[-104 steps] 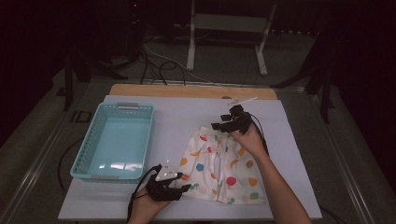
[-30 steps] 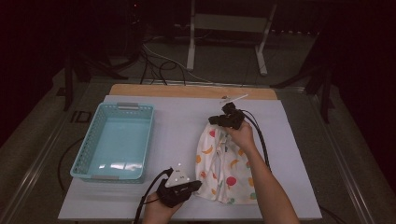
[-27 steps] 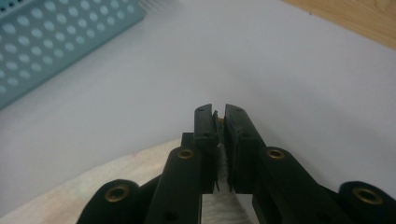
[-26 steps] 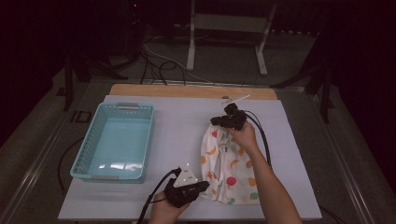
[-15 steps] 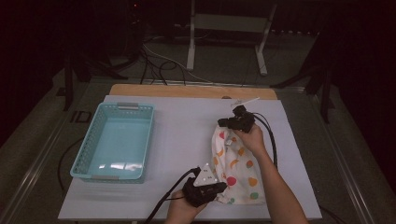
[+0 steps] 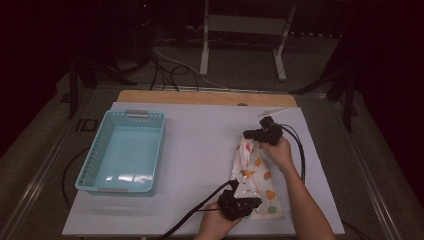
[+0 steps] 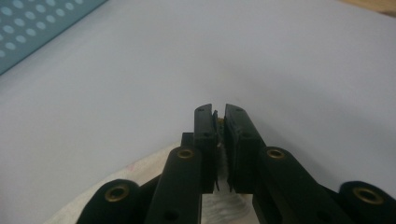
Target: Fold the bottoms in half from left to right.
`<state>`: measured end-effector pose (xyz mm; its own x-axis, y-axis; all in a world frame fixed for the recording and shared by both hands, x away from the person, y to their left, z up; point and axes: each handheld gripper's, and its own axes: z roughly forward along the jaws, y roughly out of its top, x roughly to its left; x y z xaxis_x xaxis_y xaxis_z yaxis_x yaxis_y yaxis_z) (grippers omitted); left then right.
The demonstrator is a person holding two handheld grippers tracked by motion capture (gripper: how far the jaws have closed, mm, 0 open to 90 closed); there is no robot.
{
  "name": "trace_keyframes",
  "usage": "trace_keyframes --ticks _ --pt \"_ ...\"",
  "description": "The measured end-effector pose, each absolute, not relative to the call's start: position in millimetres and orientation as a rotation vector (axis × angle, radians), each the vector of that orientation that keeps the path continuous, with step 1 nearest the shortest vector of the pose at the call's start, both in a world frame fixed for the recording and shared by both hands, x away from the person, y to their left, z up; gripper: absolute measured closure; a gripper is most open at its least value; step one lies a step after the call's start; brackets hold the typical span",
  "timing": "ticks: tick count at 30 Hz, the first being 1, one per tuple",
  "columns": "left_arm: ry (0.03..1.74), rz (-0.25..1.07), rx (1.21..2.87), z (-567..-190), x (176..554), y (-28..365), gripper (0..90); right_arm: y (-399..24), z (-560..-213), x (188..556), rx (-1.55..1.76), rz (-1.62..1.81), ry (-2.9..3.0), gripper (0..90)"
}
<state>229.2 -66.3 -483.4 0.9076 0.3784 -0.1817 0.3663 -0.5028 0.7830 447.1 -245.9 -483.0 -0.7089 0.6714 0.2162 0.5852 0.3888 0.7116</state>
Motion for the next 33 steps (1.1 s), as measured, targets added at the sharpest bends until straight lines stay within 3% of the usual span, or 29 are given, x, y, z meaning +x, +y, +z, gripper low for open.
trace_keyframes --ticks 5,9,13,20,28,33 --pt "0.52 -0.015 2.164 -493.7 233.0 -83.4 88.2 -259.1 -488.8 444.2 1.18 1.203 2.512 79.7" --pt "0.516 -0.032 2.143 -492.8 232.0 -85.2 78.3 -268.2 -485.5 440.5 1.2 1.192 2.482 70.0" --pt "0.509 -0.011 2.137 -484.9 230.7 -74.4 72.4 -274.0 -474.0 435.4 1.175 1.187 2.467 67.3" --pt "0.541 0.018 2.158 -488.4 234.0 -60.7 69.5 -280.9 -461.3 426.9 1.135 1.187 2.458 65.8" --pt "0.556 -0.013 2.189 -503.1 230.6 -58.7 68.8 -285.7 -485.6 425.6 1.2 1.081 2.529 65.4" --pt "0.556 -0.043 2.209 -510.8 228.4 -59.8 67.7 -293.1 -499.8 427.9 1.258 1.038 2.556 58.4"
